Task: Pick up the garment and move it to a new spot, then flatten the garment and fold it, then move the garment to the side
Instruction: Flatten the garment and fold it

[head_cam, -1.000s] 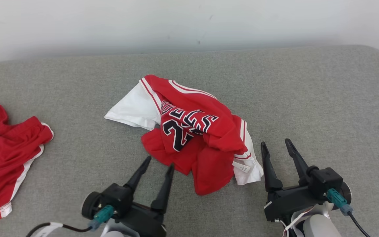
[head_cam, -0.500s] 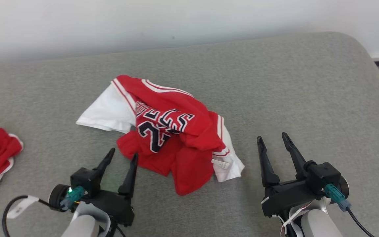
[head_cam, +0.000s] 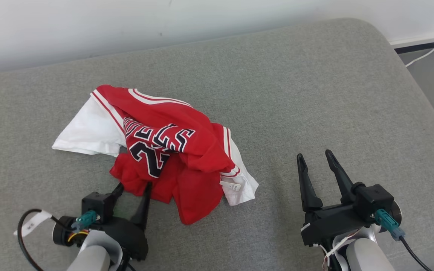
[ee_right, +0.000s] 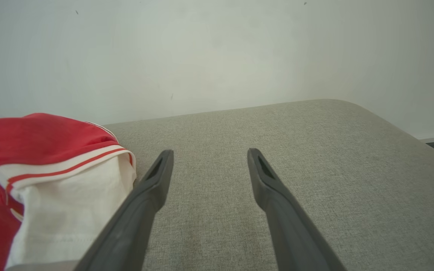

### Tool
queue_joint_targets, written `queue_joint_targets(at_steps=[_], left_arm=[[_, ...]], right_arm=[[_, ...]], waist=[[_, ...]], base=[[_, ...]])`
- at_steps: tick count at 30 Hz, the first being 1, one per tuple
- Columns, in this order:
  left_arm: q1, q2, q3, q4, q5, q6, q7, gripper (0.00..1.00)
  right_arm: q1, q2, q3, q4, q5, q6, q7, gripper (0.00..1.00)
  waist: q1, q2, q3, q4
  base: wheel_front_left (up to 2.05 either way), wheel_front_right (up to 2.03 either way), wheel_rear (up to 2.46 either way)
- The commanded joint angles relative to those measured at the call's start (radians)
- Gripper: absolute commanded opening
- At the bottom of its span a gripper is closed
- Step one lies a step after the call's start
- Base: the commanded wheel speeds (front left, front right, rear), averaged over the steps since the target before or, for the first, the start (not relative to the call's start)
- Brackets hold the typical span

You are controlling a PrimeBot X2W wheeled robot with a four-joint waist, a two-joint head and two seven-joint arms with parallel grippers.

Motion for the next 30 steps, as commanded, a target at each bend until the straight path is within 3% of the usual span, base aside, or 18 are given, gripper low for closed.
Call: queue_joint_targets(at_steps=[1,8,19,30], left_arm=[[-0.019,0.001,-0.005,0.018,-0.002,-0.003,-0.004,0.00],[-0.024,0.000,0.018,-0.007,0.019,0.017,-0.004,0.00],[0.138,0.041,0.085,-0.330,0.047,0.078,-0.004,0.00],[0.313,0.103,0.086,-0.617,0.059,0.147,0.099,0.00]], right_arm=[[-0.006,0.003,0.003,0.001,0.005,0.001,-0.002,1.00],[0.000,0.003,-0.007,-0.002,-0.001,0.001,-0.002,1.00],[0.033,0.003,-0.028,0.005,-0.007,0.001,-0.002,1.00],[0.078,0.003,-0.032,0.013,-0.012,0.001,-0.002,1.00]], waist=[[-0.0001,-0.0001,-0.003,0.004],[-0.0001,-0.0001,-0.011,0.037],[-0.0001,-0.0001,-0.043,0.137],[-0.0001,-0.0001,-0.096,0.216]], base=[[0.00,0.00,0.00],[0.00,0.00,0.00],[0.00,0.00,0.00],[0.00,0.00,0.00]])
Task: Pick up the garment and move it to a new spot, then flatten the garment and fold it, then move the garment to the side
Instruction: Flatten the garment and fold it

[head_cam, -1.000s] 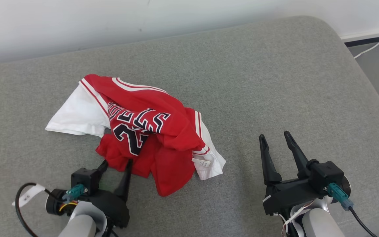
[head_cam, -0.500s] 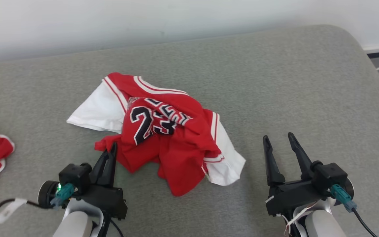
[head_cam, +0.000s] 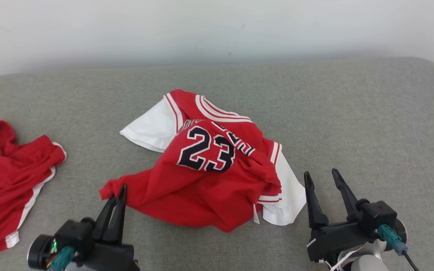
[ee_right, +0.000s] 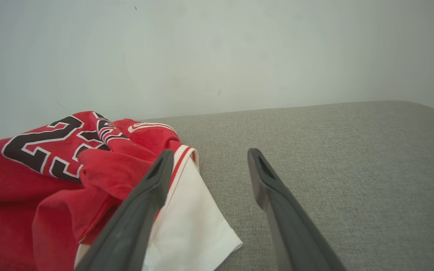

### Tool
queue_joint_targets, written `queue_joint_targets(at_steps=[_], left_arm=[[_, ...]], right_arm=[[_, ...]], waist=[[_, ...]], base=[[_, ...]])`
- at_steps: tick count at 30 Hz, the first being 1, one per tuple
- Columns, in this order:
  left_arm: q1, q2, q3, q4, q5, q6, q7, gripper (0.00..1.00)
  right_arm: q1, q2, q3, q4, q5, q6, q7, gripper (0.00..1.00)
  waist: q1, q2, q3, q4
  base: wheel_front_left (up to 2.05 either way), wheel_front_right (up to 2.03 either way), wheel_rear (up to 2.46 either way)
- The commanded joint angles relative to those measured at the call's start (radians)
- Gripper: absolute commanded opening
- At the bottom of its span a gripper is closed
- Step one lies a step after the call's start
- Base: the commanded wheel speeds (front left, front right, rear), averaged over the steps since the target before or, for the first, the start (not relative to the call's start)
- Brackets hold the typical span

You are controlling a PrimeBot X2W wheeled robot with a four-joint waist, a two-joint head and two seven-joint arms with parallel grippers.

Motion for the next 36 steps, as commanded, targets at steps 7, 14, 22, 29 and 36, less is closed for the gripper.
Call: queue_joint_targets(at_steps=[7,14,22,29,36], left_arm=[[0.126,0.018,0.034,-0.092,-0.018,0.058,0.036,0.00],[0.159,-0.012,0.037,-0.027,-0.044,0.063,-0.032,1.00],[0.186,-0.040,0.081,-0.030,-0.021,0.085,-0.101,1.00],[0.220,-0.076,0.160,-0.100,0.033,0.093,-0.106,1.00],[0.240,-0.112,0.203,-0.100,0.069,0.058,-0.107,1.00]], right_arm=[[0.019,0.000,0.011,0.005,-0.004,0.001,-0.002,1.00],[0.034,-0.014,0.006,0.012,-0.010,0.001,-0.002,1.00],[0.041,-0.024,-0.004,0.022,-0.013,0.001,-0.002,1.00],[0.043,-0.042,-0.019,0.056,-0.007,0.001,-0.001,1.00],[0.003,-0.069,-0.020,0.142,-0.001,0.001,0.028,1.00]], waist=[[0.0000,-0.0001,-0.025,0.009],[0.0000,-0.0001,-0.042,0.015],[0.0000,-0.0001,-0.068,0.057],[0.0000,-0.0001,-0.070,0.083],[0.0000,-0.0001,-0.069,0.101]], base=[[0.00,0.00,0.00],[0.00,0.00,0.00],[0.00,0.00,0.00],[0.00,0.00,0.00],[0.00,0.00,0.00]])
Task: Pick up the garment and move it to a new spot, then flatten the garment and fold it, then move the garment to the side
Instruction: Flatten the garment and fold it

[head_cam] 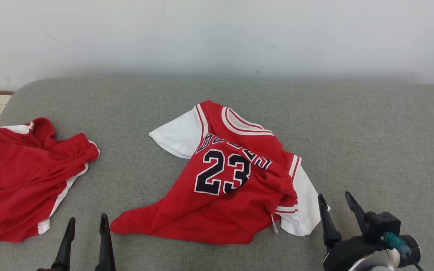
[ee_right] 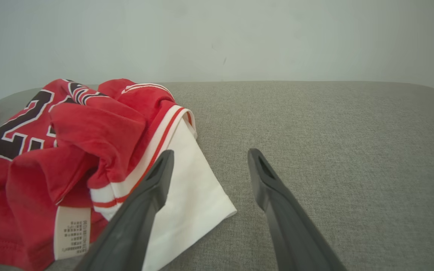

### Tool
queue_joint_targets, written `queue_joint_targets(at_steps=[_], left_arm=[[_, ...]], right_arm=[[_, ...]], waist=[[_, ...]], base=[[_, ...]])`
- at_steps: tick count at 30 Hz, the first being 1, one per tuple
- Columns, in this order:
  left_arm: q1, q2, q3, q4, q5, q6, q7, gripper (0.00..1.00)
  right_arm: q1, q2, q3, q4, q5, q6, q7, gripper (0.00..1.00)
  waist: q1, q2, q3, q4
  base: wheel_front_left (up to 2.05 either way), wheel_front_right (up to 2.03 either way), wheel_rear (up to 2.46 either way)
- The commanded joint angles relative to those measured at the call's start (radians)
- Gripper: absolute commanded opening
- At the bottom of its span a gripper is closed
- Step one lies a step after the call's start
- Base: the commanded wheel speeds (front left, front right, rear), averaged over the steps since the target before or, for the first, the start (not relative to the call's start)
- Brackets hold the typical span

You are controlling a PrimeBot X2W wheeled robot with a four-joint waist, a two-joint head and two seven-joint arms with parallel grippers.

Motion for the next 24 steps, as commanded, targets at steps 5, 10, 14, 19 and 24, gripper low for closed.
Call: queue_joint_targets(at_steps=[5,10,14,19,24], left_arm=[[-0.001,-0.020,0.016,0.009,0.024,-0.024,-0.005,1.00],[-0.012,-0.040,0.026,0.022,0.038,-0.050,-0.005,1.00],[-0.014,-0.052,0.037,0.029,0.046,-0.064,-0.005,1.00],[-0.013,-0.062,0.050,0.035,0.057,-0.077,-0.005,1.00],[-0.013,-0.069,0.065,0.042,0.064,-0.085,-0.005,1.00]], right_arm=[[-0.055,-0.024,0.007,0.080,0.013,0.000,0.026,1.00],[-0.111,-0.045,0.009,0.206,0.030,0.000,0.063,1.00],[-0.144,-0.047,0.022,0.300,0.048,0.001,0.075,1.00],[-0.173,-0.041,0.070,0.404,0.083,0.001,0.083,0.85],[-0.212,-0.048,0.103,0.445,0.112,0.000,0.031,0.00]], waist=[[0.0001,0.0000,0.001,0.015],[0.0001,0.0000,0.004,0.036],[0.0001,0.0000,0.005,0.048],[0.0001,0.0000,0.005,0.057],[0.0001,0.0000,0.004,0.053]], base=[[0.00,0.00,0.00],[0.00,0.00,0.00],[0.00,0.00,0.00],[0.00,0.00,0.00],[0.00,0.00,0.00]])
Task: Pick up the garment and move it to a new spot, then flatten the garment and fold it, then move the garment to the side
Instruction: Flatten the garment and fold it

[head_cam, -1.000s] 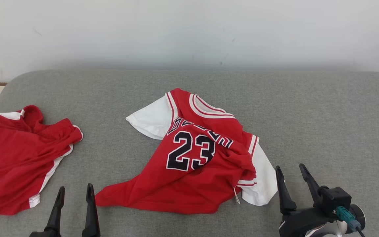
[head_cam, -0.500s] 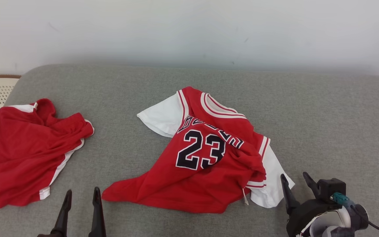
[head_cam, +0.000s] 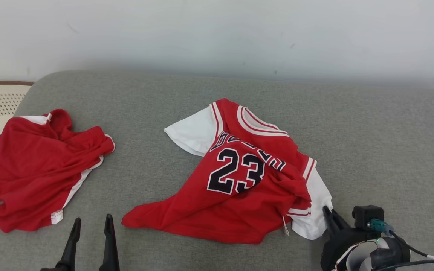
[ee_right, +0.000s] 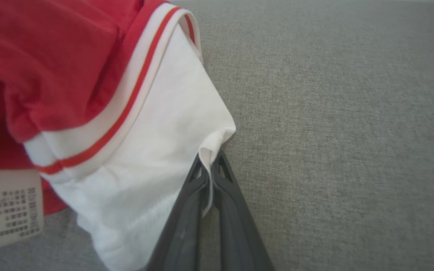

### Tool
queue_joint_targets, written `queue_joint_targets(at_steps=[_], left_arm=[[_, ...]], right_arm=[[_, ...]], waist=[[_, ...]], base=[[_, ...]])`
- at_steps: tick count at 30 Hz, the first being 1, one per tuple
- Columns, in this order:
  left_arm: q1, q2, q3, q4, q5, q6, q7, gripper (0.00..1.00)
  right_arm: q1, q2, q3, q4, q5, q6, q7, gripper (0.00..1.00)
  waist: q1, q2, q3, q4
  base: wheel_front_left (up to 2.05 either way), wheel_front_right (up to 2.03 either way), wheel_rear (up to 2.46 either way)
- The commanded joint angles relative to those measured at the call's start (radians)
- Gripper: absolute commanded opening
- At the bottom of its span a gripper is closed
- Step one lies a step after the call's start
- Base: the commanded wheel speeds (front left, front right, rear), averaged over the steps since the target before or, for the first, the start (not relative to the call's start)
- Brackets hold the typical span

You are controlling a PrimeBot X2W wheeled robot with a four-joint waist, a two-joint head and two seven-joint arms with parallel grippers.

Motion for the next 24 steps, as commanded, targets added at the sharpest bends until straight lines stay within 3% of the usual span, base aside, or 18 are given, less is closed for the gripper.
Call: queue_joint_targets(at_steps=[1,7,15,24], left_arm=[[-0.003,-0.001,0.012,0.003,0.010,0.000,-0.005,1.00],[0.007,-0.008,0.027,0.001,0.014,-0.007,-0.006,1.00],[-0.003,-0.013,0.030,0.010,0.004,-0.005,-0.005,1.00],[-0.020,-0.015,0.037,0.009,0.000,-0.002,-0.005,1.00]], right_arm=[[-0.016,-0.007,0.003,0.008,0.007,0.000,-0.022,0.00],[-0.028,-0.037,-0.022,-0.051,-0.010,0.000,-0.063,0.00],[0.096,-0.066,-0.106,-0.281,-0.068,0.000,-0.069,0.00],[0.302,-0.056,-0.166,-0.582,-0.082,0.000,0.057,0.00]], waist=[[-0.0001,0.0000,-0.001,-0.009],[-0.0001,0.0000,0.003,-0.048],[-0.0001,0.0000,0.029,-0.097],[-0.0001,0.0000,0.058,-0.124]], base=[[0.00,0.00,0.00],[0.00,0.00,0.00],[0.00,0.00,0.00],[0.00,0.00,0.00]])
